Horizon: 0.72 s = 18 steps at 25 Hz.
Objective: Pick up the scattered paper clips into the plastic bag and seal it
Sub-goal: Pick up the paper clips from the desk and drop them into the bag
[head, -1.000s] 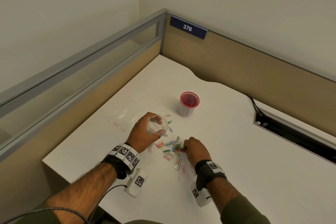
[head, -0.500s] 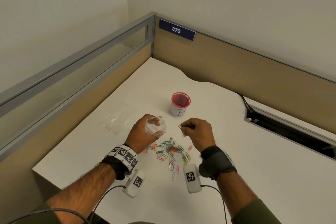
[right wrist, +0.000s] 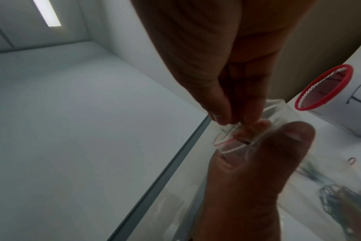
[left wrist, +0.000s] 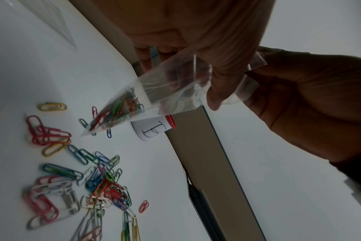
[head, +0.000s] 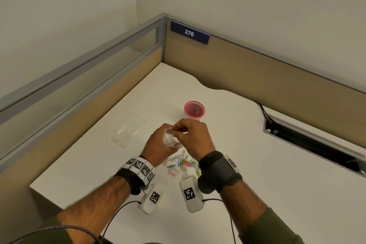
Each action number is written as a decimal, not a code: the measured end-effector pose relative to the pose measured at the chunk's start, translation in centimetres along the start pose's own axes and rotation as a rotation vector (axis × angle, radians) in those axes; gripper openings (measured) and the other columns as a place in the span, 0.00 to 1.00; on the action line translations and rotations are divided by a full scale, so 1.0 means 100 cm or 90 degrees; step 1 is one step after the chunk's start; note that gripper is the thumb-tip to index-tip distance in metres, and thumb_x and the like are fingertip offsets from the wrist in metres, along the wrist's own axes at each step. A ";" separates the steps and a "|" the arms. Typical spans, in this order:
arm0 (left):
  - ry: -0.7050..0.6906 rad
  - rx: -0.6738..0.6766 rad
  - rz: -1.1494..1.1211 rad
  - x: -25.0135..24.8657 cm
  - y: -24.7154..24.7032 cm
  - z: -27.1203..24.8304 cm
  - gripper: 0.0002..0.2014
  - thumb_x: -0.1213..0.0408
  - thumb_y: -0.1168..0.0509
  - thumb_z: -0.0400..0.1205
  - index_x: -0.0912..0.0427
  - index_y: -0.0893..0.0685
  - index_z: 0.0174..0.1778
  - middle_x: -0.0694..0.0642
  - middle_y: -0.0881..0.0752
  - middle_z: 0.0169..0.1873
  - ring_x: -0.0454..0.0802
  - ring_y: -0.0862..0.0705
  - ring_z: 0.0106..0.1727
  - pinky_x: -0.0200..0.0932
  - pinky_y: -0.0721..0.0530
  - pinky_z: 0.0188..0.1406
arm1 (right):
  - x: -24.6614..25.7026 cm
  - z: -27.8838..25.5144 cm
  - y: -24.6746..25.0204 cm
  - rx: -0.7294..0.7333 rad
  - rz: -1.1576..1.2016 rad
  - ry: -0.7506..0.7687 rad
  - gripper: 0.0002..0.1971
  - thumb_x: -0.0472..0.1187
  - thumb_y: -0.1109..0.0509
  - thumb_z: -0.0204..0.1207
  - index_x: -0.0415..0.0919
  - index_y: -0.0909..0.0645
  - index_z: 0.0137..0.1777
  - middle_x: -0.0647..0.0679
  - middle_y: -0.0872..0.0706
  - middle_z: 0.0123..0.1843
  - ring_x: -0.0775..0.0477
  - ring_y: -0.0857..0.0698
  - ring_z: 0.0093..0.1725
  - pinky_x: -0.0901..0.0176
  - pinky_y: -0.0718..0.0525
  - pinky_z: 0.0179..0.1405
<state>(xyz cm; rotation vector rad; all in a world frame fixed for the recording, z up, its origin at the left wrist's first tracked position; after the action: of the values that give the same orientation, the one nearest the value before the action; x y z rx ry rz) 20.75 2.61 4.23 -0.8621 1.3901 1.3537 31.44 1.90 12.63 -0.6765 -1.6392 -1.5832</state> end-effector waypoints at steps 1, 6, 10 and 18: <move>-0.003 0.000 0.002 0.000 0.000 0.000 0.20 0.49 0.23 0.66 0.44 0.20 0.51 0.44 0.12 0.44 0.47 0.12 0.49 0.51 0.12 0.51 | 0.001 0.000 0.004 -0.010 0.003 0.005 0.04 0.35 0.27 0.75 0.42 0.12 0.46 0.50 0.09 0.44 0.53 0.12 0.45 0.61 0.12 0.50; 0.001 -0.011 -0.007 0.009 0.006 -0.005 0.20 0.64 0.20 0.71 0.50 0.18 0.54 0.46 0.12 0.49 0.48 0.14 0.60 0.52 0.17 0.67 | -0.035 0.001 0.044 -0.116 -0.019 -0.021 0.08 0.30 0.31 0.76 0.41 0.12 0.48 0.49 0.10 0.45 0.50 0.13 0.45 0.62 0.14 0.50; 0.016 -0.029 -0.007 0.014 0.021 -0.013 0.19 0.67 0.19 0.71 0.52 0.18 0.54 0.46 0.12 0.49 0.47 0.15 0.60 0.46 0.19 0.66 | -0.160 -0.016 0.033 -0.026 -0.258 -0.214 0.10 0.32 0.34 0.77 0.40 0.14 0.54 0.42 0.12 0.58 0.43 0.15 0.58 0.54 0.18 0.62; 0.027 -0.047 0.009 0.023 0.044 -0.024 0.19 0.68 0.19 0.72 0.54 0.19 0.55 0.48 0.12 0.50 0.47 0.15 0.61 0.38 0.22 0.64 | -0.195 -0.047 -0.038 0.130 -0.406 -0.225 0.13 0.35 0.41 0.82 0.39 0.18 0.60 0.41 0.22 0.61 0.39 0.23 0.63 0.52 0.19 0.63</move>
<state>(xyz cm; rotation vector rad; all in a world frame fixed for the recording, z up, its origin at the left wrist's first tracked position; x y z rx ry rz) 15.60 1.13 3.08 -0.9362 1.3883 1.4124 40.51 -0.71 -5.51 -0.3477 -2.4145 -1.7480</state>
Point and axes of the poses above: each hand's wrist, its own z-axis towards the middle knuckle, its own y-axis out of the back of the hand, x = y × z, the point moved 10 cm from there along z, towards the middle knuckle
